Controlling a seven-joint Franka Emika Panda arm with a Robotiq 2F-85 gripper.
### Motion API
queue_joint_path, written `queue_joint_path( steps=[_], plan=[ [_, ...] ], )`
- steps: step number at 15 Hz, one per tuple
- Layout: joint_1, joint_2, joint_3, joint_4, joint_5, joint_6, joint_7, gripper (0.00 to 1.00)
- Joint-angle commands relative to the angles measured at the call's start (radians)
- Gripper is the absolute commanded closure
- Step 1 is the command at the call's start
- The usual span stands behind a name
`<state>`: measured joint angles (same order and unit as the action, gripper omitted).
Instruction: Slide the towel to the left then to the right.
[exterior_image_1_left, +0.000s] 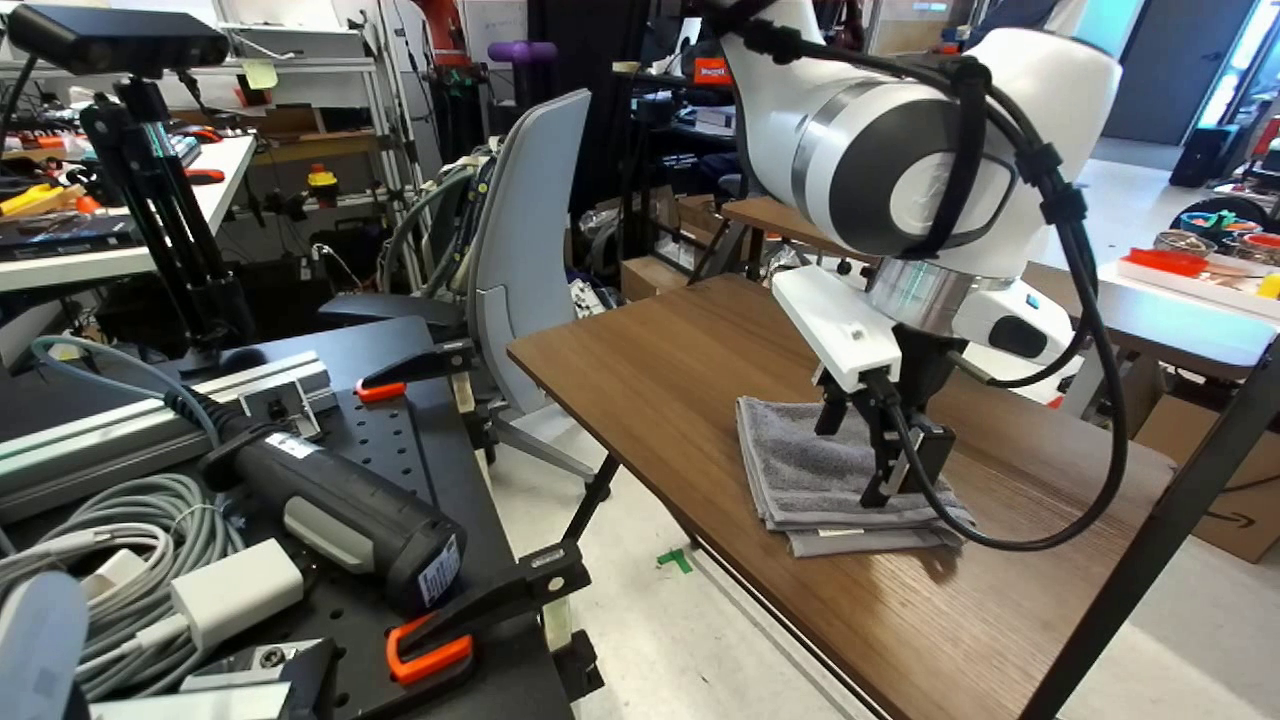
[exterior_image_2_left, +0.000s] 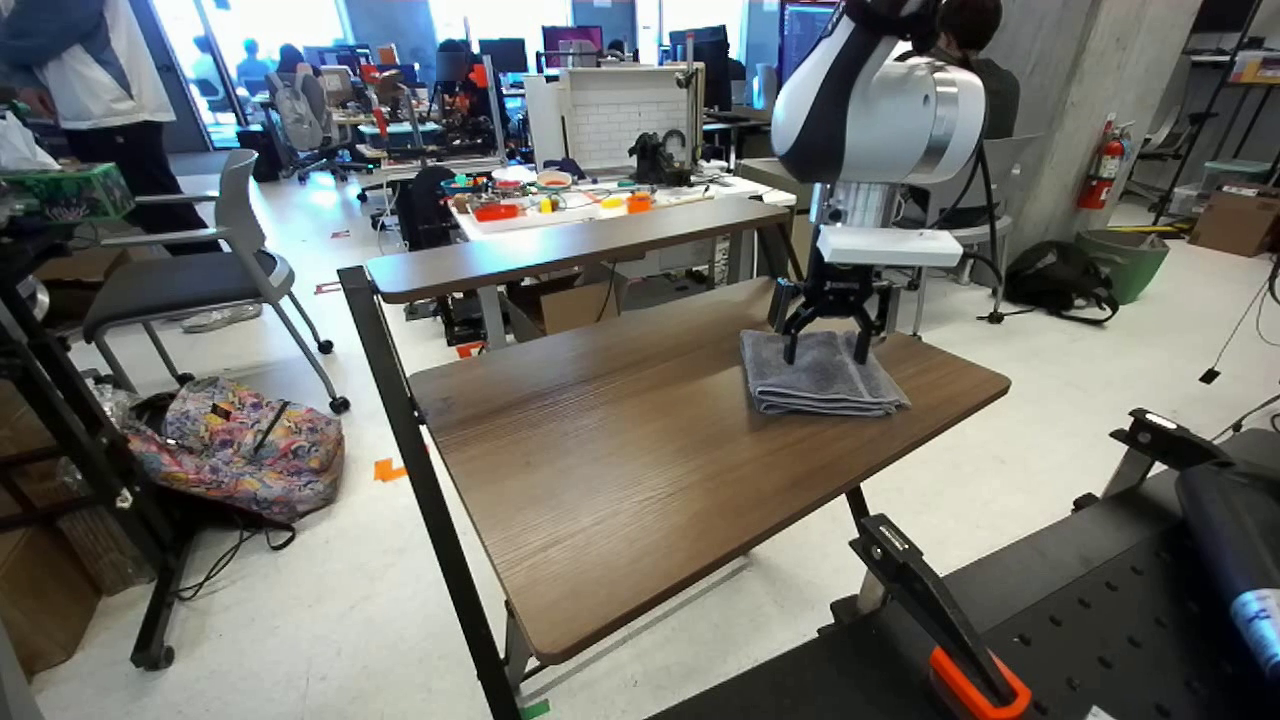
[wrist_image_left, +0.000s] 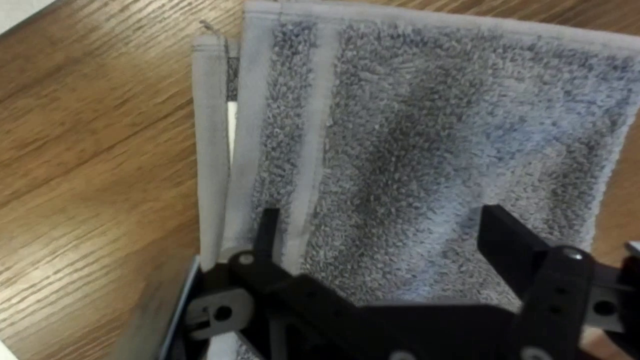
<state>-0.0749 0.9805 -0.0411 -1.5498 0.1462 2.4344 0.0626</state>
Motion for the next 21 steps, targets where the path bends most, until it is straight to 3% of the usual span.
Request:
queue_joint_path(
  steps=[1, 12, 21],
  plan=[
    [0.049, 0.064, -0.023, 0.074, -0.043, -0.028, 0.069, 0.0],
    [0.228, 0.12, -0.026, 0.106, -0.117, -0.031, 0.251, 0.0],
    [0.342, -0.004, 0.036, -0.015, -0.102, 0.051, 0.284, 0.0]
  ],
)
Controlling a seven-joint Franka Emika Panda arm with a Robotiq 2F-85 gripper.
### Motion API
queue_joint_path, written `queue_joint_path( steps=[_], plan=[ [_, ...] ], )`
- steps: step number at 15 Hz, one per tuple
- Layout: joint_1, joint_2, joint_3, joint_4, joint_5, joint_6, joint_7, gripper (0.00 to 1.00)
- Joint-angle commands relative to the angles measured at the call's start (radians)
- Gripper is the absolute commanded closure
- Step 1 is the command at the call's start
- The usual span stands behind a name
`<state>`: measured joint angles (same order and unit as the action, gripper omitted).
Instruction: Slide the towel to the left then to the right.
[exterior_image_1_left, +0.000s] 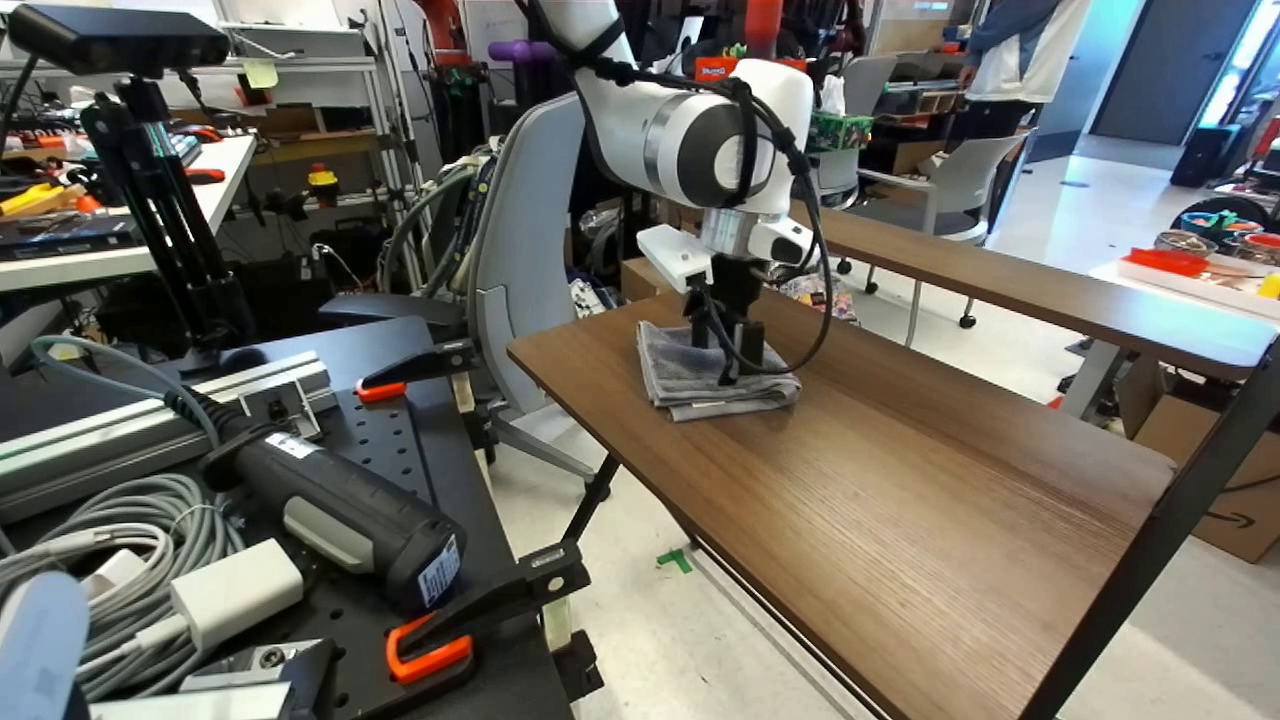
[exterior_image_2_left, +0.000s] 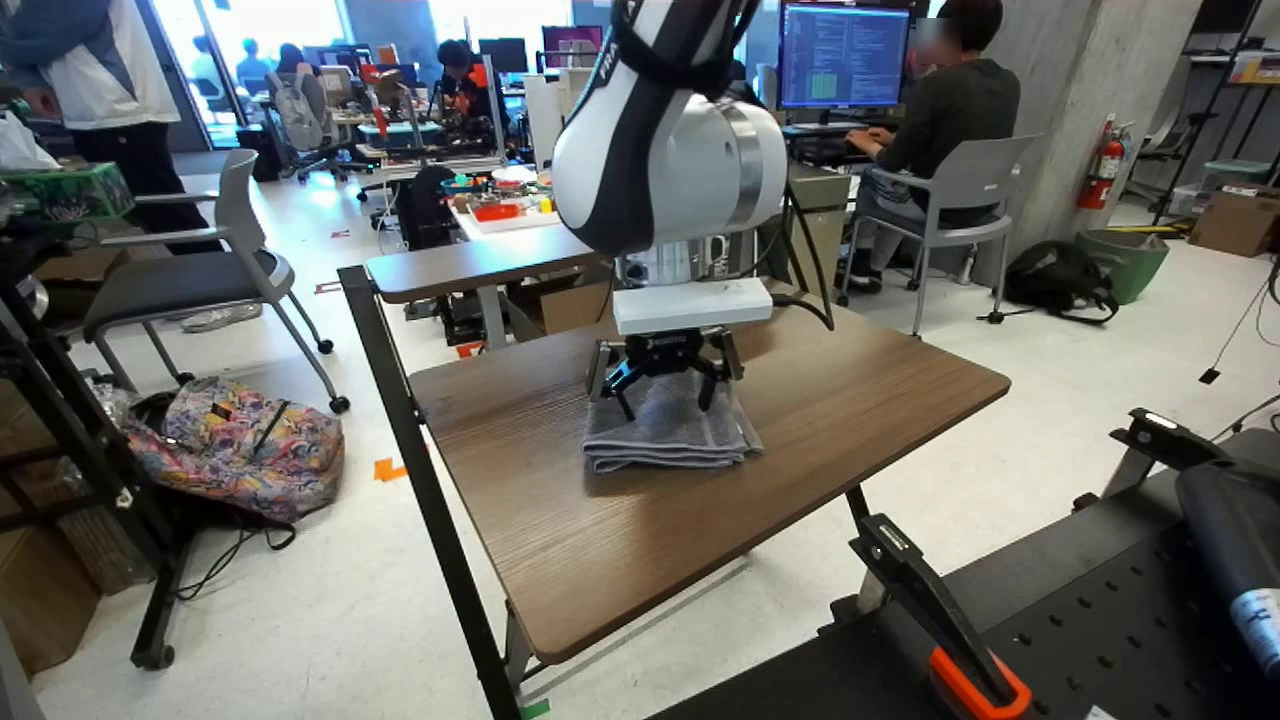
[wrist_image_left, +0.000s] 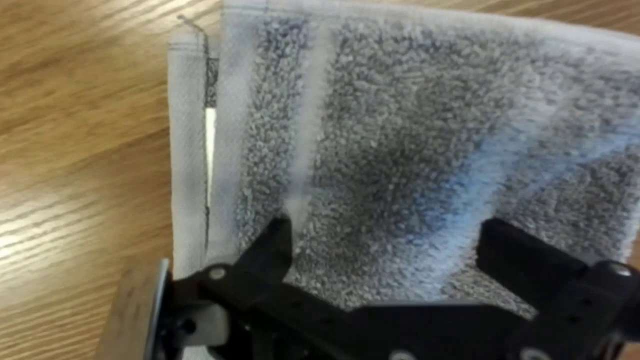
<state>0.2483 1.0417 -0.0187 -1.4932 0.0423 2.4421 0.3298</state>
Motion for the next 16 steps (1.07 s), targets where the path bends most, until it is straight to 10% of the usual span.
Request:
queue_joint_path(
  steps=[1, 8, 16],
  plan=[
    [0.026, -0.088, 0.014, -0.084, 0.003, 0.042, 0.023, 0.0],
    [-0.022, -0.262, 0.08, -0.188, 0.054, -0.02, -0.029, 0.0],
    [-0.04, -0.159, 0.06, -0.109, 0.047, -0.117, -0.016, 0.0]
  ],
)
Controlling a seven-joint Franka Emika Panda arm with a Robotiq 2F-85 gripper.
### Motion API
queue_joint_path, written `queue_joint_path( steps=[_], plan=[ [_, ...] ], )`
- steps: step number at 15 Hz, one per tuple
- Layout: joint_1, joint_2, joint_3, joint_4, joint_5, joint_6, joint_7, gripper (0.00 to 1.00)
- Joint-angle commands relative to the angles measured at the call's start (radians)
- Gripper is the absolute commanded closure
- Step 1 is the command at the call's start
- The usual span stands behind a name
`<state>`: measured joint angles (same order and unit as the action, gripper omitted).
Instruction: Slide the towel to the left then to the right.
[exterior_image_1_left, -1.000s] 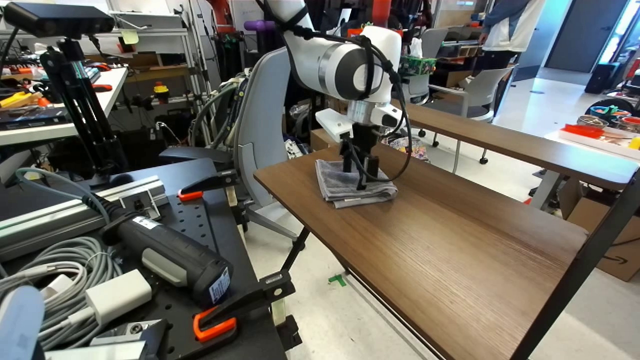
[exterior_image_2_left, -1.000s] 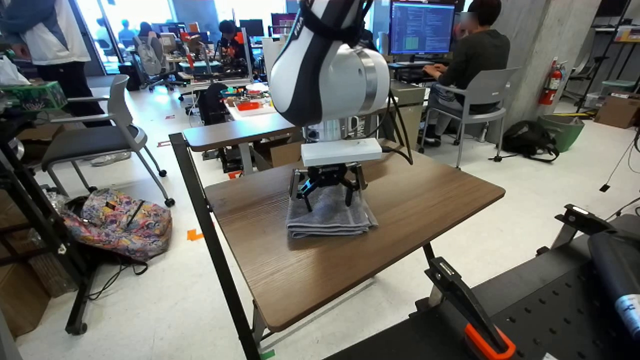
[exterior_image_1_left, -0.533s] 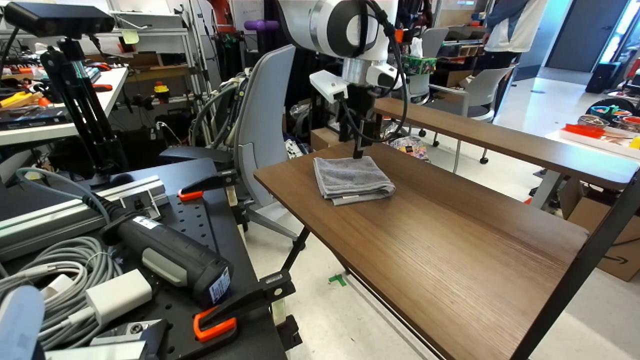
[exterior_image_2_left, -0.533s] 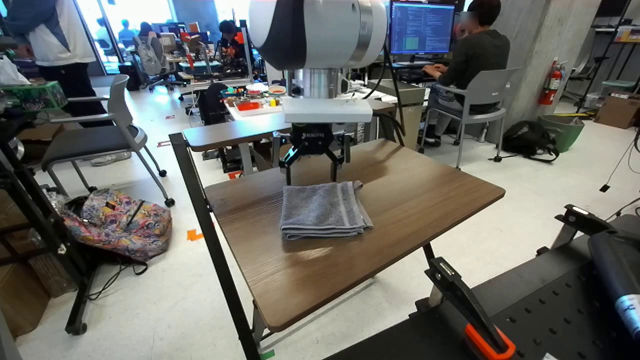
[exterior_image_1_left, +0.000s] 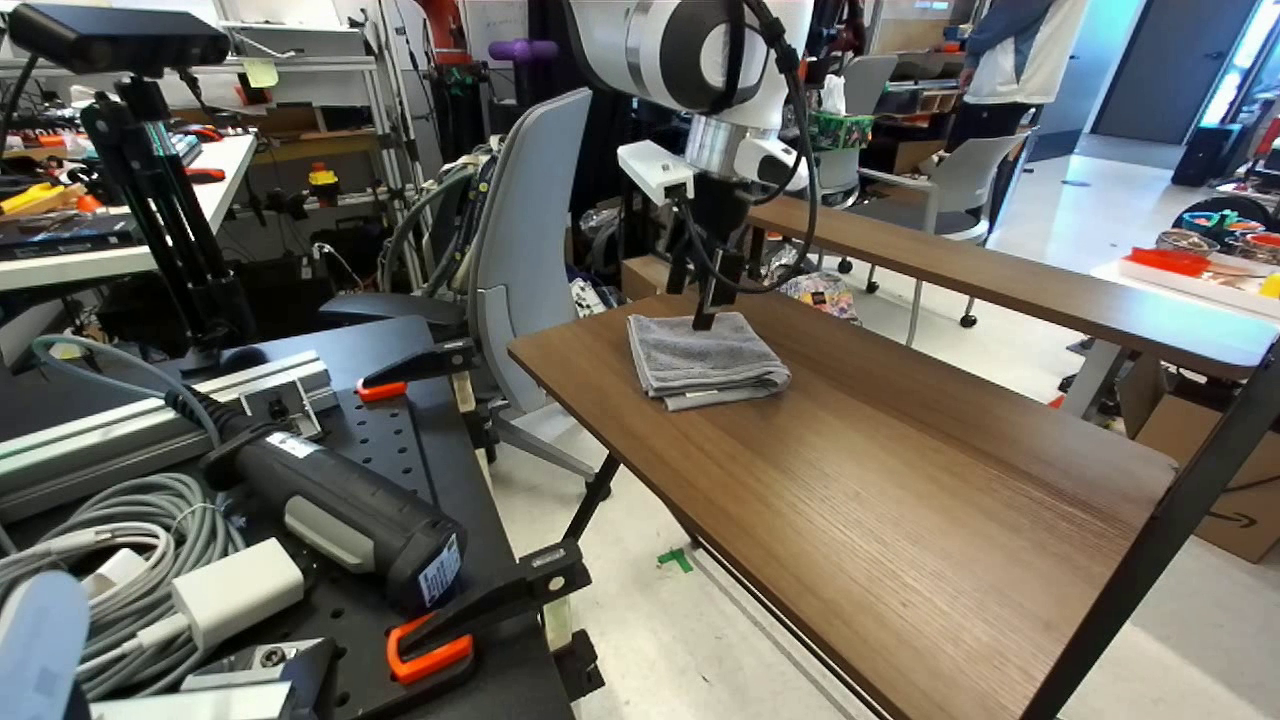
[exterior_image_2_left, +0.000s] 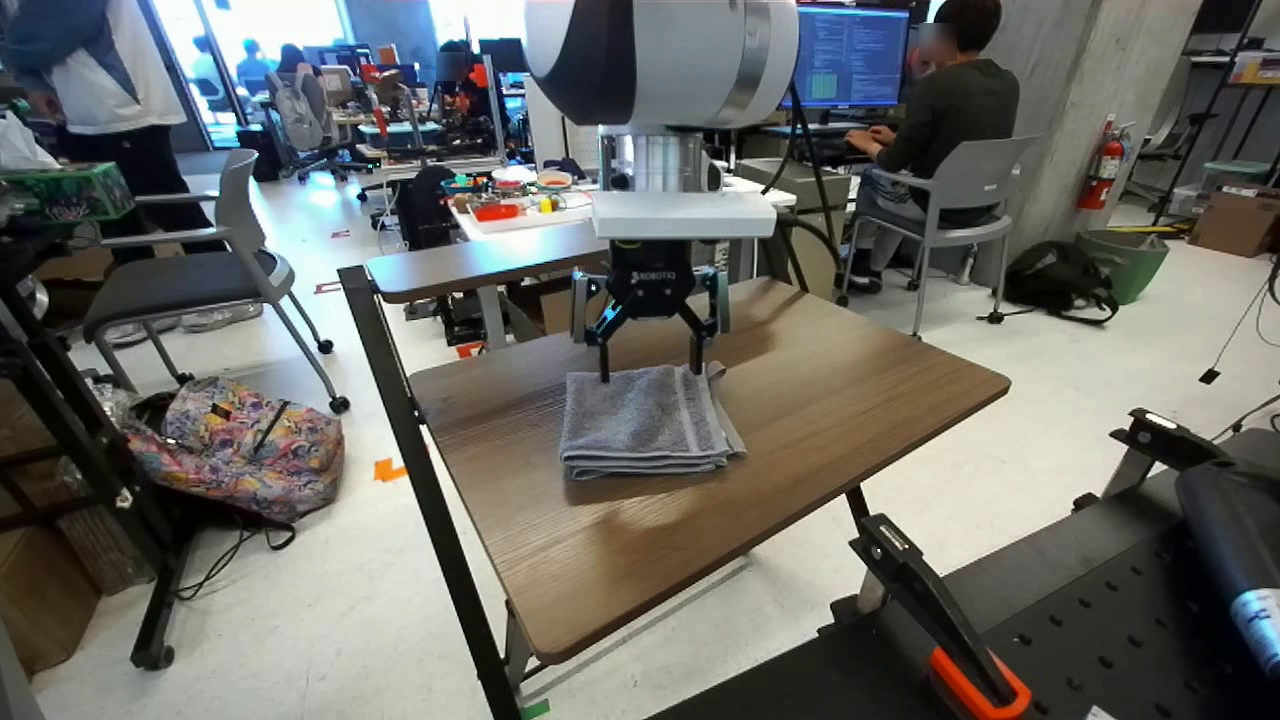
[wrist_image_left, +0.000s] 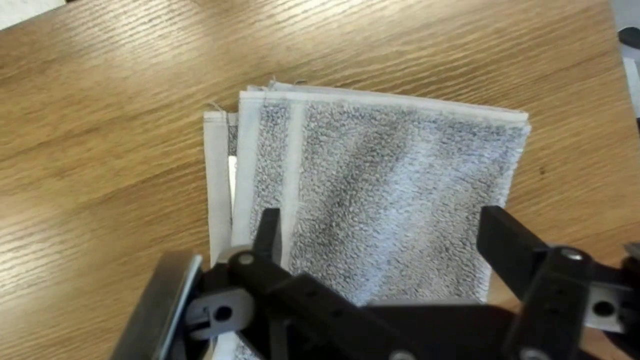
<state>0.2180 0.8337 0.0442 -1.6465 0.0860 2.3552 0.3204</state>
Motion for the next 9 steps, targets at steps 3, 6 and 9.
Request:
queue_joint_path(
  steps=[3, 6, 9],
  plan=[
    [-0.014, 0.098, -0.013, 0.069, -0.003, -0.006, -0.013, 0.0],
    [-0.02, 0.151, -0.02, 0.115, -0.006, 0.012, -0.022, 0.0],
    [-0.028, 0.199, -0.026, 0.166, -0.009, 0.013, -0.036, 0.0]
  ],
)
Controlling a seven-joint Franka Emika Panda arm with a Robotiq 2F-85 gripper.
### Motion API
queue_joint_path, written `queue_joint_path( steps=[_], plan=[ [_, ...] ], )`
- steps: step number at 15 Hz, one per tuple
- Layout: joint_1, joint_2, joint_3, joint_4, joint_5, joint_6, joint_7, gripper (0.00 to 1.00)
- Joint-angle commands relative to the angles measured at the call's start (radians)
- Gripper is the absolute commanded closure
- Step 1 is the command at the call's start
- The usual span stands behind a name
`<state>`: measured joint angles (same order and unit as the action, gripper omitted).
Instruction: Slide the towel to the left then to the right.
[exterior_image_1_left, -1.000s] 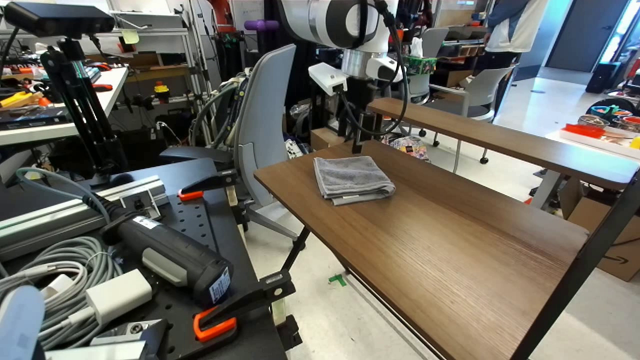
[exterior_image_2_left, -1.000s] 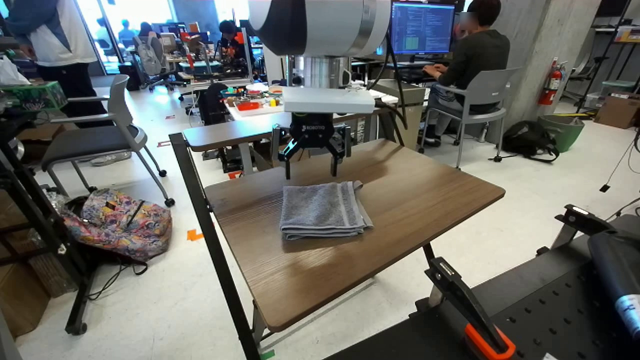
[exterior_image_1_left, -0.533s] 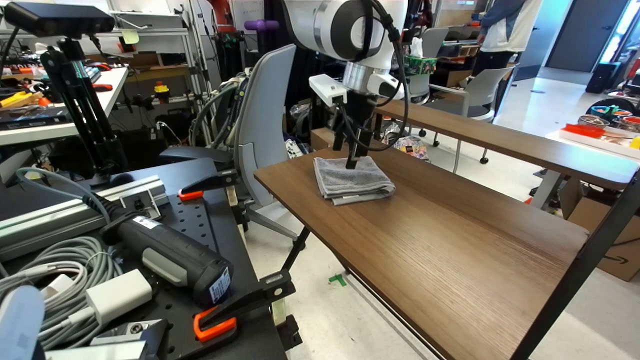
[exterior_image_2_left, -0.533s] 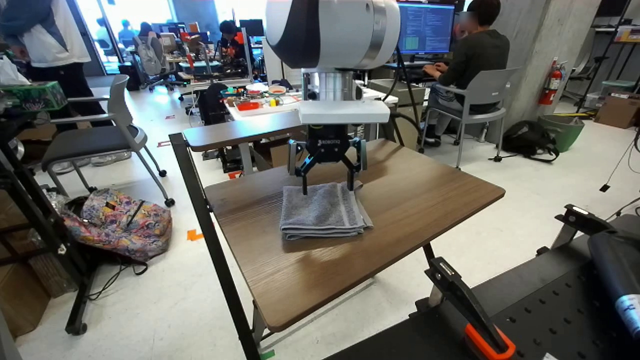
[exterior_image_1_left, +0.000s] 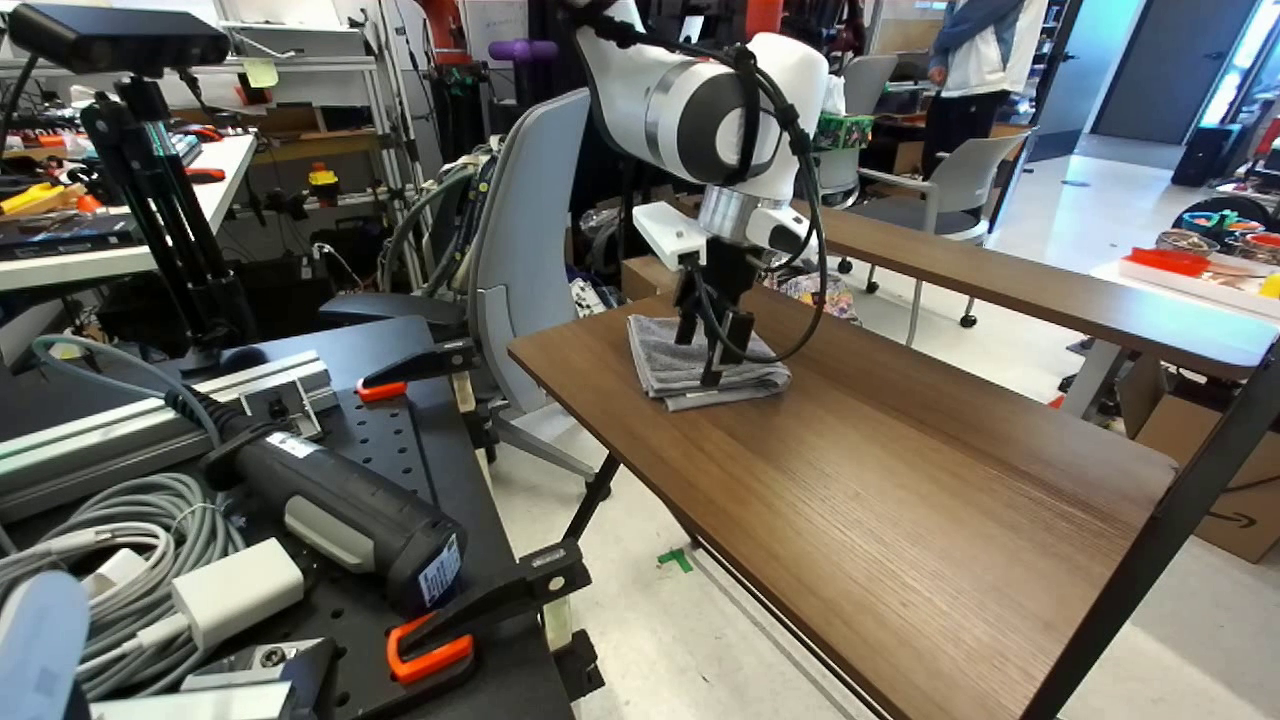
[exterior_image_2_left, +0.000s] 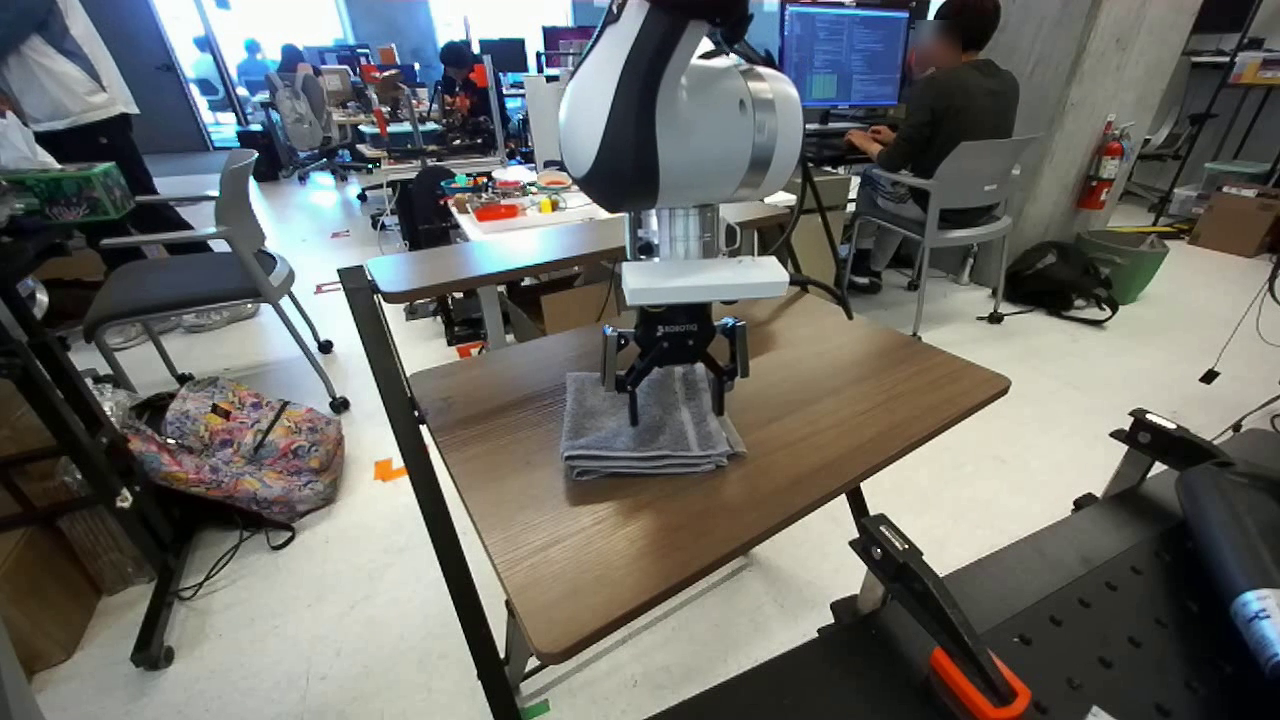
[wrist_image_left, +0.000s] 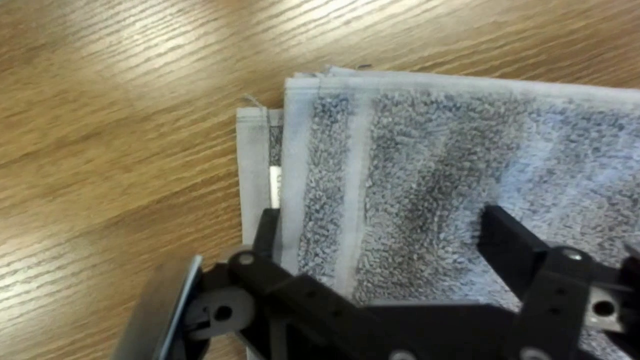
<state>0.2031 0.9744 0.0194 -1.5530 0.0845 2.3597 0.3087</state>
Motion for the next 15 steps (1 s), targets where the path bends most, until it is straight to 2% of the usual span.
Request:
queue_joint_path(
  steps=[1, 8, 15],
  plan=[
    [-0.015, 0.072, -0.005, 0.087, -0.008, 0.005, -0.026, 0.0],
    [-0.081, 0.131, -0.011, 0.204, 0.009, -0.056, -0.039, 0.0],
    [-0.233, 0.181, -0.045, 0.35, 0.033, -0.139, -0.052, 0.0]
  ],
)
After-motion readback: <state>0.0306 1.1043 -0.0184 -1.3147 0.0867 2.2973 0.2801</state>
